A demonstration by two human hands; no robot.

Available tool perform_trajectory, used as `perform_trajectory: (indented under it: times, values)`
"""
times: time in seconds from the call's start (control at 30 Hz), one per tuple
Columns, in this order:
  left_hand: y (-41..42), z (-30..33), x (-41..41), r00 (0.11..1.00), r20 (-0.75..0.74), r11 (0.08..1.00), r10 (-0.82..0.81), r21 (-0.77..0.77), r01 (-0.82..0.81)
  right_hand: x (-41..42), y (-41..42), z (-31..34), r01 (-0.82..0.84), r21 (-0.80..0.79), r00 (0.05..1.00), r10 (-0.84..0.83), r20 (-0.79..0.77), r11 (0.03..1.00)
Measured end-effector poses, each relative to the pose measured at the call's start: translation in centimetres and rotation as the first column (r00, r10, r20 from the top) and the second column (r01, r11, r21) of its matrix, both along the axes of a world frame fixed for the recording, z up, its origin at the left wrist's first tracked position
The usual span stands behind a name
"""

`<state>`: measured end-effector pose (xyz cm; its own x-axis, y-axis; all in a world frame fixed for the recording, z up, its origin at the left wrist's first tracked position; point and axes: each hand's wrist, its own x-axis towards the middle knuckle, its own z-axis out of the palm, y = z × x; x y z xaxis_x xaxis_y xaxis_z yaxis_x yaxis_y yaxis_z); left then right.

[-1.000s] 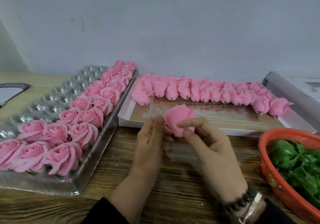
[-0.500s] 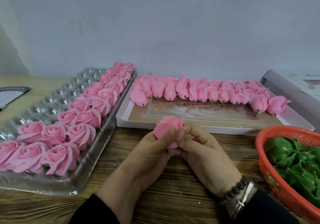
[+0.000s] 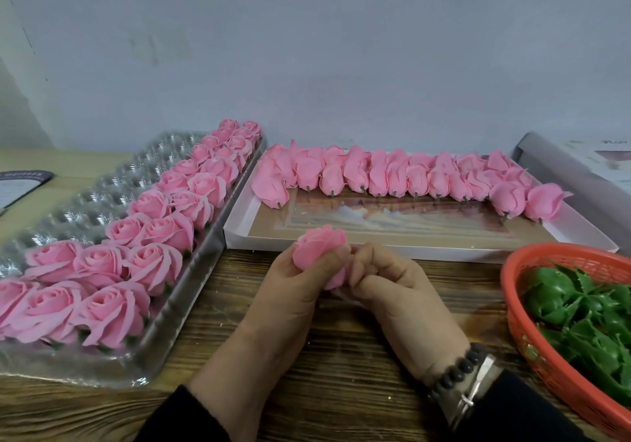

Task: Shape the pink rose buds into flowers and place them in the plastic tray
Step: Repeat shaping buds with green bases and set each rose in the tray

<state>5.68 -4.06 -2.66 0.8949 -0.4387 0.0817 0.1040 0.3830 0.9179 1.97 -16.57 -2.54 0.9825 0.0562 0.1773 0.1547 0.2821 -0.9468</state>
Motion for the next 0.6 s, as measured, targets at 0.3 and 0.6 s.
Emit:
perform_trajectory:
  times: [0.3,0.6]
  values:
    - [-0.32,-0.28,-0.09,0.984,0.173,0.981,0.051,0.174,-0.082,-0.17,-0.29,0.45,0.202,-0.119,0.978,-0.194,0.078,0.972]
    - [-0.13,0.1,-0.63,0.967,0.253,0.963,0.01,0.259,-0.077,-0.33,-0.5,0.75,0.143,0.052,0.986,-0.147,0.082,0.988]
